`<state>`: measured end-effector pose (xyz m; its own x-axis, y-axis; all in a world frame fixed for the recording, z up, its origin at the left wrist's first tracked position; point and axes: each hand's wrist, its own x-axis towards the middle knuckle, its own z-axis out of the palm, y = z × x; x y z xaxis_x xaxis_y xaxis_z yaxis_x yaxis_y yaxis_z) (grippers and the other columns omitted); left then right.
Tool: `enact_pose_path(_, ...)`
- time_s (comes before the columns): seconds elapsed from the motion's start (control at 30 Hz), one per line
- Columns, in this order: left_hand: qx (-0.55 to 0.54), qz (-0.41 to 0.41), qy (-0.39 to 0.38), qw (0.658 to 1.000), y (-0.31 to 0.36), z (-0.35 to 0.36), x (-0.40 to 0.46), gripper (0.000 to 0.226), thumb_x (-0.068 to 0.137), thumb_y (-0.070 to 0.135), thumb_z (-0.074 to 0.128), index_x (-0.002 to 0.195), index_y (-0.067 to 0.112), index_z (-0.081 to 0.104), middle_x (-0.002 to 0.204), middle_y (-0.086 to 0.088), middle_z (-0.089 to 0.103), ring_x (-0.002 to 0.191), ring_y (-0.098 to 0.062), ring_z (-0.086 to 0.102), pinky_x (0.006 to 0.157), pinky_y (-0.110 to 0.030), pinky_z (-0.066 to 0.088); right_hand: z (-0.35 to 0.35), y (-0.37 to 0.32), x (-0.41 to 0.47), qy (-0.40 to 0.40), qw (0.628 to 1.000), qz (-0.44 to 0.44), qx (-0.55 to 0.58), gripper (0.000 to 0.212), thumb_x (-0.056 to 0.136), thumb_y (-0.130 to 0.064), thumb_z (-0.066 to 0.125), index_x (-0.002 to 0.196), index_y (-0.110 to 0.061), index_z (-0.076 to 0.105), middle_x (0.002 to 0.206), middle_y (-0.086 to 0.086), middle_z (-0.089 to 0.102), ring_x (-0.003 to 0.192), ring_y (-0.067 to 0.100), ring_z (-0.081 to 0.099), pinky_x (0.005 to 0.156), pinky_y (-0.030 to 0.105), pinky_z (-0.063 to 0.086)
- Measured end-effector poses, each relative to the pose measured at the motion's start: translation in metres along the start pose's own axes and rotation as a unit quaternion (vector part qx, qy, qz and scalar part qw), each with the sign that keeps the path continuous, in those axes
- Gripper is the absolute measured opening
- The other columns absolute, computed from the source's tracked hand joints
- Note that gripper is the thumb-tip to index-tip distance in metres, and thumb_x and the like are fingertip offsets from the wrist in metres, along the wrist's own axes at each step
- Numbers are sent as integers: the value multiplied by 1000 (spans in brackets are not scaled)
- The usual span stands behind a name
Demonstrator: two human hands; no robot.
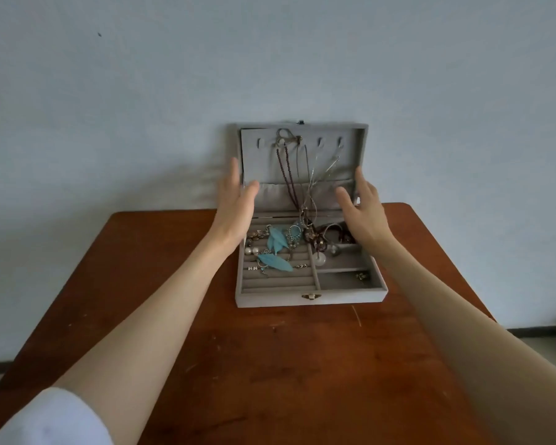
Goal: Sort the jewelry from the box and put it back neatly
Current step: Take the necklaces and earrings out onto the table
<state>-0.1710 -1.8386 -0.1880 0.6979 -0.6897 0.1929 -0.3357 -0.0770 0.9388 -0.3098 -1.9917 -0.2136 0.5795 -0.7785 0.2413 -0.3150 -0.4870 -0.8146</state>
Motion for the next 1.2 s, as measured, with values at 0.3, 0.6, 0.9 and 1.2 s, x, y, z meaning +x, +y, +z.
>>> enact_pose_path(0.3, 202, 37, 1, 979, -25, -12, -45, 30, 93, 19, 52, 123, 17, 56, 125, -3, 51, 112, -11, 48, 79, -8, 40, 3, -14, -35, 2, 992, -101, -77, 34, 94, -18, 49, 128, -14, 53, 131, 8, 50, 121, 23, 48, 103, 38, 41)
enact_pose_path(0.6, 445, 68, -33, 892, -30, 3, -47, 40, 83, 56, 54, 109, 27, 63, 118, 4, 50, 113, -19, 35, 86, -32, 28, 45, -25, -32, -142, 938, -205, -242, 30, 92, -17, 51, 120, -14, 62, 123, 4, 60, 115, 24, 46, 98, 34, 36)
enact_pose_path(0.9, 412, 40, -123, 902, -29, -3, -48, 46, 80, 52, 61, 121, 32, 54, 128, 10, 46, 120, -16, 27, 92, -32, 21, 40, -22, -27, -211, 886, -227, -345, 41, 90, -14, 49, 131, -17, 51, 130, 6, 49, 120, 27, 38, 103, 43, 34)
enact_pose_path(1.2, 416, 48, -187, 889, -19, -8, -50, 33, 89, 32, 58, 121, 35, 54, 132, 16, 44, 126, -15, 22, 97, -35, 15, 32, -28, -25, -214, 890, -217, -339, 45, 86, 2, 50, 130, -9, 50, 124, 11, 48, 117, 25, 40, 101, 33, 38)
